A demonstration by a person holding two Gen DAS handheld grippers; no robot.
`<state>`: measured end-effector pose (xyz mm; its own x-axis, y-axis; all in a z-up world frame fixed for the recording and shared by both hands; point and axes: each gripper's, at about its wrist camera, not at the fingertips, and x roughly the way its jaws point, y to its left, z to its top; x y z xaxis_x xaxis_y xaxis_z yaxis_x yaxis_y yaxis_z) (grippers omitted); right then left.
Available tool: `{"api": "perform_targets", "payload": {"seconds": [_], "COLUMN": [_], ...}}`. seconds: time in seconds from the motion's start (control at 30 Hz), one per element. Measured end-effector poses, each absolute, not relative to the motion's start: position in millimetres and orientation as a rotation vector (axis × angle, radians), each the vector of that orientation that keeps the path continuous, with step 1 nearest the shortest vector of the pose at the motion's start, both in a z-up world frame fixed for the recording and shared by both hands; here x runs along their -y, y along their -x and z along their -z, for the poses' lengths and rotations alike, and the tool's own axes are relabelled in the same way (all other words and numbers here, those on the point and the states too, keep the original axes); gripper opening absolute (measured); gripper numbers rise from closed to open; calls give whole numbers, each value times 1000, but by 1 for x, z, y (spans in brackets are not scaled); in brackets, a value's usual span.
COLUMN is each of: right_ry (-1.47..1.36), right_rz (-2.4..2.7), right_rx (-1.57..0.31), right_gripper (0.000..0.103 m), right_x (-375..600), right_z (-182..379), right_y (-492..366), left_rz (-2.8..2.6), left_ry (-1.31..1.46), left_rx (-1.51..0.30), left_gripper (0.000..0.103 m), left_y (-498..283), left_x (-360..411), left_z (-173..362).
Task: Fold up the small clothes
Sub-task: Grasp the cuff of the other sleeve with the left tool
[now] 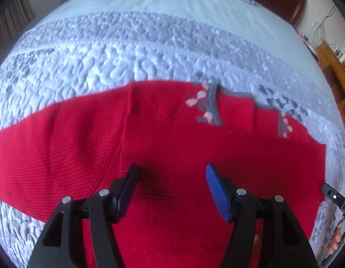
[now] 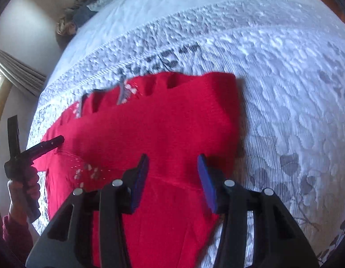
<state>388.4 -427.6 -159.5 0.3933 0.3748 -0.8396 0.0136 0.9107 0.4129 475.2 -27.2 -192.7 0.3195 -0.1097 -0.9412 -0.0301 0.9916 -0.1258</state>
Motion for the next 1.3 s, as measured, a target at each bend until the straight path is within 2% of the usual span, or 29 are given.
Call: {"api": "perform_targets", "payload": {"seconds": [0.2, 0.67, 0.7, 0.73, 0.8, 0.83, 1.1, 1.2, 1.3], "right_ry": [-377, -296, -301, -332, -319, -279, -144, -133, -119], "right_rz": [-221, -158, -152, -169, -226, -223, -270, -287, -299], "right_rx": [-1198, -1192, -1181, -1124, -1017, -1005, -1061, -1062, -1073], "right_gripper": [45, 46, 50, 61, 74, 75, 75, 75, 75], "right_x": [431, 419, 420, 421, 419, 415, 376, 360, 340], "right_z": [188, 190, 181, 165, 137, 132, 148, 153, 157], "right_y": [-387, -392, -387, -374, -344, -333, -271, -265, -268], "left_rz": [62, 54, 46, 39, 65, 54, -316, -496, -590], "left_ry": [6, 5, 6, 20, 63, 85, 181, 291, 392], "left_rx": [-1231, -1193, -1190, -1178, -1144, -1123, -1124, -1127, -1116], "left_gripper": [65, 68, 68, 70, 83, 86, 86, 86, 86], "left_y": [-473, -469, -466, -460, -448, -438, -380, -363, -353], "left_x": [37, 37, 34, 26, 6, -15, -221, -318, -375], "left_z": [204, 204, 198, 188, 172, 163, 142, 139, 141]}}
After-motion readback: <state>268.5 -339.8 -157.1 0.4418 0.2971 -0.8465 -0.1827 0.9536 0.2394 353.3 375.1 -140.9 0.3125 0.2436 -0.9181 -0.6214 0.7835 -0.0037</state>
